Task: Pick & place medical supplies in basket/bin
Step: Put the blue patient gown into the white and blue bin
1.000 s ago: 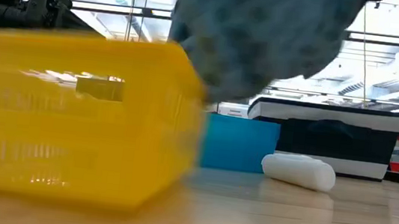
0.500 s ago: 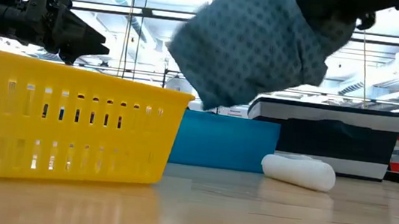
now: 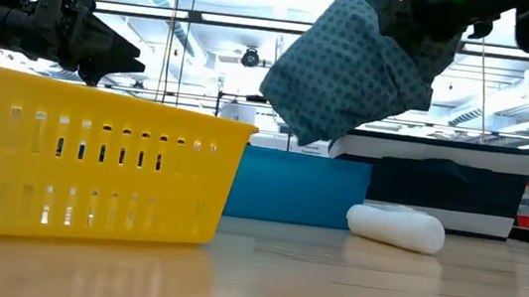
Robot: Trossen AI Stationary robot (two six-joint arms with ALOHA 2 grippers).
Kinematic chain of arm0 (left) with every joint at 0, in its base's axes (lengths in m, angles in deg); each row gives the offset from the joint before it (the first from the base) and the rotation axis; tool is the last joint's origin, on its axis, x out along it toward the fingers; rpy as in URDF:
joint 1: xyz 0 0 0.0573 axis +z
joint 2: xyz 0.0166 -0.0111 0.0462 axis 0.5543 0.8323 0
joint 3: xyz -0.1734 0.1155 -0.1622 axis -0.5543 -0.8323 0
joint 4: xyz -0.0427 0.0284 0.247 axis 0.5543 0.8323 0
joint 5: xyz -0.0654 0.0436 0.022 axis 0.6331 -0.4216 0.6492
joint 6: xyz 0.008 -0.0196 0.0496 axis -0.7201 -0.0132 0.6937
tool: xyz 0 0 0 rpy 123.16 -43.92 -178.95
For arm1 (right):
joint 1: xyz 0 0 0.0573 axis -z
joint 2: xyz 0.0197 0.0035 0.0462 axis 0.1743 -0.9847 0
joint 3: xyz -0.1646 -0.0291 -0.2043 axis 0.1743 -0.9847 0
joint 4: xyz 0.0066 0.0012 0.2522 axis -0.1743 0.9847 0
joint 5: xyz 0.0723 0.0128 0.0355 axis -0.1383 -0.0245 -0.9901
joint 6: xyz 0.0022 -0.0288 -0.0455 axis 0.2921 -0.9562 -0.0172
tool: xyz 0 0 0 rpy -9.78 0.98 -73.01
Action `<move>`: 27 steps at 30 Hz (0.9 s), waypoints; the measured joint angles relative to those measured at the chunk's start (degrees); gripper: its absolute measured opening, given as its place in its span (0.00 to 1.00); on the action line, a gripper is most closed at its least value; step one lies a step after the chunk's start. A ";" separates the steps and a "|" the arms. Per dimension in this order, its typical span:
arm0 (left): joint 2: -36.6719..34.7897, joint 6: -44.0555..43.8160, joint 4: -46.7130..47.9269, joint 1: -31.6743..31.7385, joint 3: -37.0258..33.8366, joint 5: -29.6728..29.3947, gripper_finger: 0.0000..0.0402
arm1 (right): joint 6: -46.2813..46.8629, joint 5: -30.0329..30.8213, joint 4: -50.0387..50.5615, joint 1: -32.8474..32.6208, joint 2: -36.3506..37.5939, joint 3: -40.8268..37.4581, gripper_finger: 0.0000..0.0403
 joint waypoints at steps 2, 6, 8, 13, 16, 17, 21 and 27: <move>0.00 0.00 0.00 -0.02 0.00 0.00 0.63 | -3.49 -0.02 -3.12 1.76 0.05 0.02 0.09; -0.02 0.00 0.00 0.00 0.00 0.02 0.63 | -4.36 0.05 -2.49 5.78 1.74 0.02 0.09; -0.02 0.00 0.04 0.00 0.00 0.04 0.63 | -4.36 0.23 -2.02 7.79 2.13 0.04 0.09; -0.02 0.00 0.37 0.00 0.00 1.02 0.63 | -4.71 1.30 1.93 12.89 2.76 0.04 0.09; -0.02 -0.07 0.39 0.00 0.00 1.07 0.63 | -3.71 3.27 8.14 16.29 2.73 0.04 0.09; 0.00 -0.09 0.41 0.00 0.00 1.09 0.63 | -2.98 4.06 10.69 17.31 2.71 0.04 0.09; -0.01 -0.19 0.45 0.00 0.00 1.11 0.63 | -0.33 5.65 18.45 20.31 2.67 0.04 0.09; -0.02 -0.24 0.50 0.00 0.00 1.49 0.63 | 5.60 8.12 28.39 23.08 2.67 0.04 0.09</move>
